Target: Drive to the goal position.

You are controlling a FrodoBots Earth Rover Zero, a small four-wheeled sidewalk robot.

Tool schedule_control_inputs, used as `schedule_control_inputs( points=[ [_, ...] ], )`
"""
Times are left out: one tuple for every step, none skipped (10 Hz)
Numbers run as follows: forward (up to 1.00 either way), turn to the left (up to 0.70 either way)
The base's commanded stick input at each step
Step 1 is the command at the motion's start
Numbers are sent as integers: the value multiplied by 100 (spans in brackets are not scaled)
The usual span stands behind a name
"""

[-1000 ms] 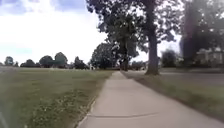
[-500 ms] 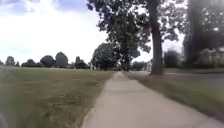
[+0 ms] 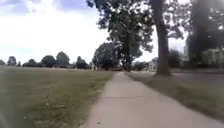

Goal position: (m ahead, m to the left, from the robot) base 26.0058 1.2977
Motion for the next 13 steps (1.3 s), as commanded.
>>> schedule_control_inputs(
  points=[
    [100,-28],
    [100,-33],
    [100,-38],
    [100,-36],
    [100,-4],
    [100,0],
    [100,0],
    [100,0],
    [100,0],
    [100,0],
    [100,0],
    [100,0],
    [100,0]
  ],
)
